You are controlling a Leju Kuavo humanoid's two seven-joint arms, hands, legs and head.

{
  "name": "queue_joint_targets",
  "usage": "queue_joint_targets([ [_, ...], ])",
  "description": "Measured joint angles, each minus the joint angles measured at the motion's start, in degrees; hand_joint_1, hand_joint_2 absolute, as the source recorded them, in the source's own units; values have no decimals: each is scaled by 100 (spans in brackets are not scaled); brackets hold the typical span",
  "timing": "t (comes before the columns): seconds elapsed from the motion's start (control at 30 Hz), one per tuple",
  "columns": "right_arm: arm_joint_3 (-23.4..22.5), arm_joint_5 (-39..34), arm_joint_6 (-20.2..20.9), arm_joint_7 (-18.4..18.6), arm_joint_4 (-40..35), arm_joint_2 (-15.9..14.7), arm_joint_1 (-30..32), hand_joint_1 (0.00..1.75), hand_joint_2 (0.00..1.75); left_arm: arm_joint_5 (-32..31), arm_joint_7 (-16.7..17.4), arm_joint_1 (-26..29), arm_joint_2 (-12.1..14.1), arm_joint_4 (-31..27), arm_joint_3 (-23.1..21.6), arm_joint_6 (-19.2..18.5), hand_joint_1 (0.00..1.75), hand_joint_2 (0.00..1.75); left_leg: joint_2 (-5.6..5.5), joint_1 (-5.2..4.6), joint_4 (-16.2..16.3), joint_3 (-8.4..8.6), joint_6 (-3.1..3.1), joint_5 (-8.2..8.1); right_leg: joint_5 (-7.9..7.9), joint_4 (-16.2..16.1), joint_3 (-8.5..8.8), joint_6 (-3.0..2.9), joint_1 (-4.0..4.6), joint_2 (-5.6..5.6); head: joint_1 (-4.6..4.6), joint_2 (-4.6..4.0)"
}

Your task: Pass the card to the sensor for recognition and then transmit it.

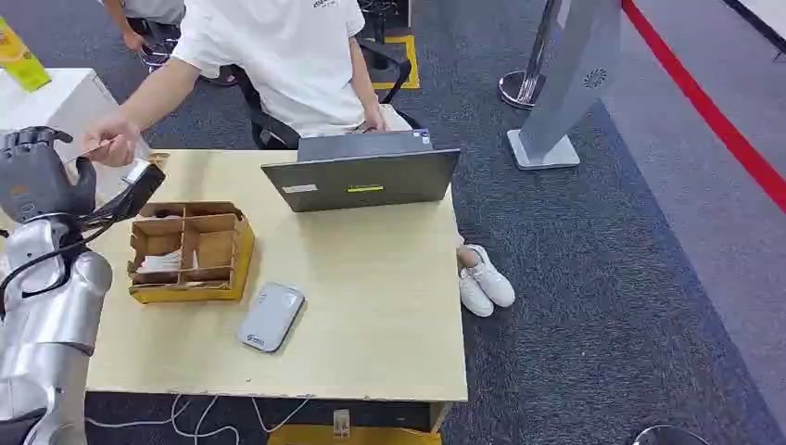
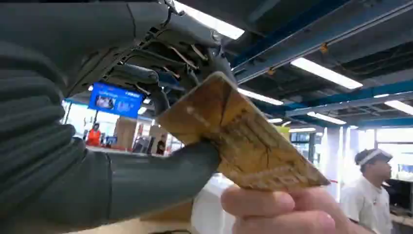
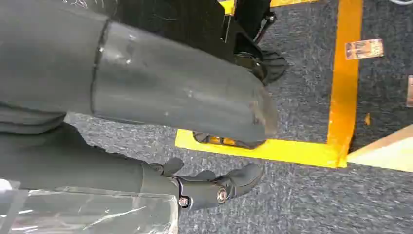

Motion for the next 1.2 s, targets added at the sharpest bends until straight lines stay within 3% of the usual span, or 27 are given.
queue_joint_targets([
  [0.23, 52, 2, 4, 120, 24, -9, -39, 0, 0, -358, 157, -327, -2, 388, -467, 144, 175, 175, 1, 0, 1, -2, 2, 2, 3, 0, -1, 3, 0, 1, 2, 0],
  [0.47, 94, 2, 4, 135, 42, -11, -51, 0, 0, -323, 157, -400, -4, 537, -528, 168, 175, 175, 2, 0, 1, -3, 2, 2, 3, 1, -3, 3, 0, 2, 0, 0],
  [0.67, 116, 2, 22, 162, 44, -13, -54, 0, 0, -58, -230, -351, -177, 557, -769, 219, 175, 175, -3, -1, 3, -4, 2, 2, 3, 0, 1, 4, -1, -2, 2, 0],
  [0.9, 129, -4, 15, 162, 46, -13, -50, 0, 0, 121, -304, 62, -387, 82, -1119, 299, 175, 175, 1, -1, 4, -6, 2, 2, 4, 0, -3, 4, -1, 1, 0, 0],
  [0.97, 129, -37, 4, 162, 50, -13, -50, 0, 0, 362, -547, 200, -396, -99, -1182, 282, 175, 175, 1, -1, 2, -5, 2, 1, 3, 1, -1, 4, -1, 1, 0, 0],
  [1.07, 129, -118, -99, 162, 52, -11, -21, 0, 0, 599, -870, 890, -400, -948, -1331, 161, 175, 175, 6, -2, 0, -4, 2, -2, 2, 0, -2, 4, -1, 9, 0, 0],
  [1.2, 127, -230, -188, 109, 63, -11, 50, 0, 0, 177, -570, 2060, -389, -2268, -1801, -97, 175, 175, 5, -2, 2, -19, 6, -9, -5, -2, -15, 5, -1, 5, 2, 0],
])
